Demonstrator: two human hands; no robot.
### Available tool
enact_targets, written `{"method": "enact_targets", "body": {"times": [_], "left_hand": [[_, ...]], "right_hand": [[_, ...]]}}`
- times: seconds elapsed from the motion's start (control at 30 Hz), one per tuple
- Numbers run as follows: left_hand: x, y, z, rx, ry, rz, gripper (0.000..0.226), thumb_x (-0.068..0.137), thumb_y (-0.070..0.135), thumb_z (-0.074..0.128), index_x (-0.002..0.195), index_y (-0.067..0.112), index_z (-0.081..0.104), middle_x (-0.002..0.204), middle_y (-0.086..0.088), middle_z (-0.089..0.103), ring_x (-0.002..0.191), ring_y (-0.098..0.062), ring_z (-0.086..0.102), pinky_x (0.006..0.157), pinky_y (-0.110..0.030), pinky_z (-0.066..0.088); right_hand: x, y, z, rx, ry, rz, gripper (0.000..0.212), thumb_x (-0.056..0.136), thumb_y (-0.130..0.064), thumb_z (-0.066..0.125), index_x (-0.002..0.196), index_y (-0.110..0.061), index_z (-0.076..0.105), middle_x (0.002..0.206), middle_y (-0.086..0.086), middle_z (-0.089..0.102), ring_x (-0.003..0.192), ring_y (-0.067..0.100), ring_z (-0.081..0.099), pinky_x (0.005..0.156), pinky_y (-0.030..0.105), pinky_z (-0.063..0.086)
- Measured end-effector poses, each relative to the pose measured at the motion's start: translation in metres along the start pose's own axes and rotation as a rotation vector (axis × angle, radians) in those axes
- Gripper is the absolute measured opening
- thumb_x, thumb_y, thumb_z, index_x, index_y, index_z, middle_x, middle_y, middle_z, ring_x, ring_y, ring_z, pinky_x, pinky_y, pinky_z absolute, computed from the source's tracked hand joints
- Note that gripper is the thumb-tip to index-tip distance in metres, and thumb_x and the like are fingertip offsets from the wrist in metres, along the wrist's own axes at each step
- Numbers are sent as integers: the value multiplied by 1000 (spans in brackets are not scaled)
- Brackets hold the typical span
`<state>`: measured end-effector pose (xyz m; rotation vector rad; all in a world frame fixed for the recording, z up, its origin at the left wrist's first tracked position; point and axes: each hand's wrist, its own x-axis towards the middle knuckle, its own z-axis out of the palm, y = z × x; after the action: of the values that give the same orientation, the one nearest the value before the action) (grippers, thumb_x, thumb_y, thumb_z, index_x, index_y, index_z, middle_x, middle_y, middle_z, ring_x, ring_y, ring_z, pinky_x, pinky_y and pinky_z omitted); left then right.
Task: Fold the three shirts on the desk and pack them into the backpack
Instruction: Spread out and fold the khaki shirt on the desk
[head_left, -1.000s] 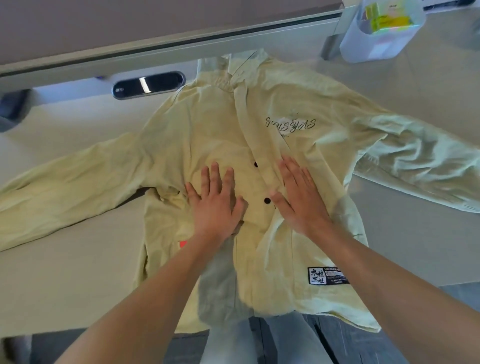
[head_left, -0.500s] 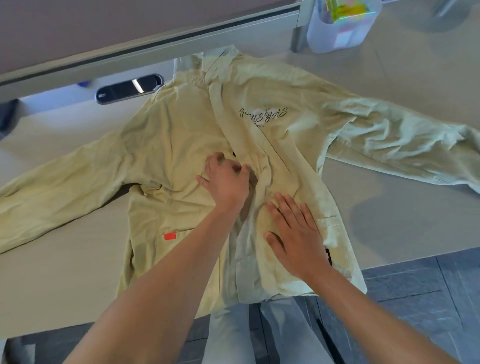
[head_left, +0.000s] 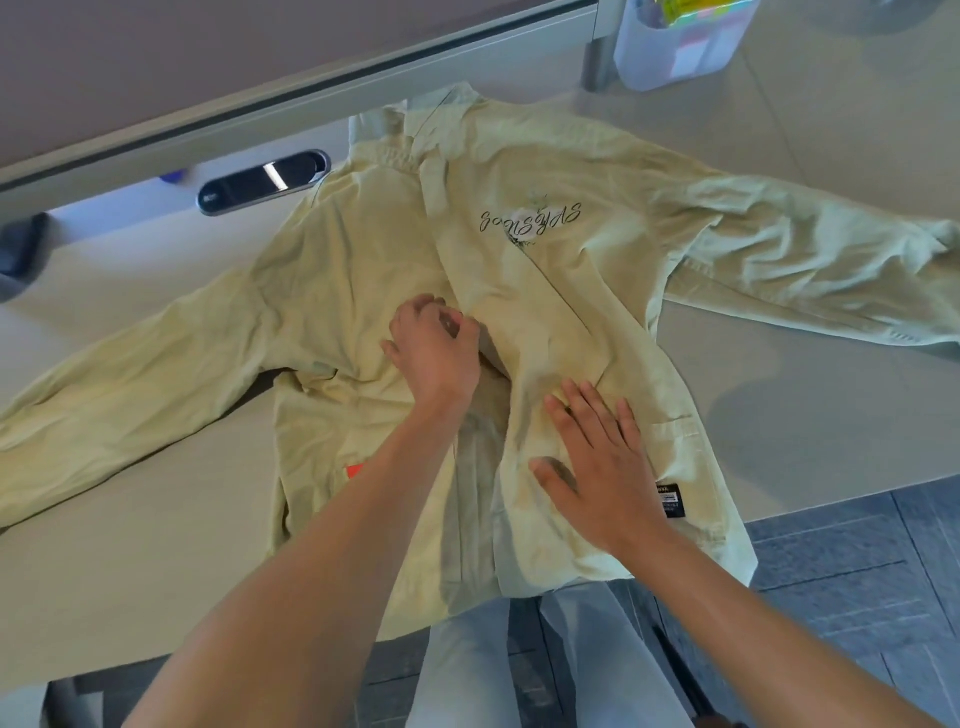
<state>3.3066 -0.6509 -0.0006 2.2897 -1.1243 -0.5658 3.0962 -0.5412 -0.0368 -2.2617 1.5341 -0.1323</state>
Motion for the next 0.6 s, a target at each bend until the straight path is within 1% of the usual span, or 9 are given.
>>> {"method": "enact_targets", "body": {"times": [0.1,0.2,0.23,0.3,0.37,0.43,0.5,0.53,0.6], "left_hand": [[18,-9,-21,18,25,60,9,94,25,65,90,17,67,129,-4,62,127,-25,52,113,-49,36],[31,-20,-22,34,-139,73,13,93,26,66,97,15,71,113,-4,66,110,-27,60,100,-46,48],[30,-23,-21,52,-175,89,18,92,29,66,103,16,72,112,-4,67,109,-28,61,99,-47,50],[18,-26,-19,72,-198,130,40,91,32,68,125,12,65,128,-8,63,121,-29,56,106,-48,46],[-2,-28,-23,37,-170,179,62,91,32,70,143,5,50,144,-12,52,134,-30,47,113,-46,40],[-23,-36,-29,33,-170,254,67,91,32,69,146,3,45,148,-14,48,137,-32,44,115,-48,38],[-44,-46,-31,47,-219,335,63,90,30,69,144,6,48,146,-15,49,137,-33,45,115,-49,38],[-52,-53,-32,55,-246,377,59,90,30,68,142,9,51,144,-14,50,136,-33,46,115,-50,38],[-65,-66,-31,66,-302,427,51,91,32,66,138,14,55,143,-13,51,135,-33,46,115,-52,38]], "right_hand": [[-12,-20,1,2,-19,8,73,105,-63,30,165,-21,27,175,2,12,162,18,0,130,53,7],[-23,-35,10,-26,-58,65,75,104,-65,31,165,-21,27,176,1,4,162,17,-6,130,49,-2],[-26,-39,12,-27,-56,97,75,103,-65,31,165,-21,28,176,2,3,162,17,-7,130,48,-4],[-33,-48,14,-11,-16,167,73,104,-63,31,164,-21,30,176,2,4,162,17,-6,131,46,-3],[-40,-59,13,20,56,215,70,104,-61,37,160,-19,36,175,2,10,162,18,-1,131,47,2],[-50,-73,14,75,137,239,64,100,-60,53,148,-18,49,170,3,25,161,21,13,130,50,12],[-60,-85,18,134,243,264,49,90,-52,73,121,-16,64,155,3,44,153,25,32,125,49,25],[-66,-90,21,153,282,275,41,86,-47,80,109,-15,67,147,3,51,148,26,39,122,47,30],[-79,-97,30,148,311,301,33,82,-39,85,95,-14,68,136,4,58,142,27,45,118,43,31]]}}
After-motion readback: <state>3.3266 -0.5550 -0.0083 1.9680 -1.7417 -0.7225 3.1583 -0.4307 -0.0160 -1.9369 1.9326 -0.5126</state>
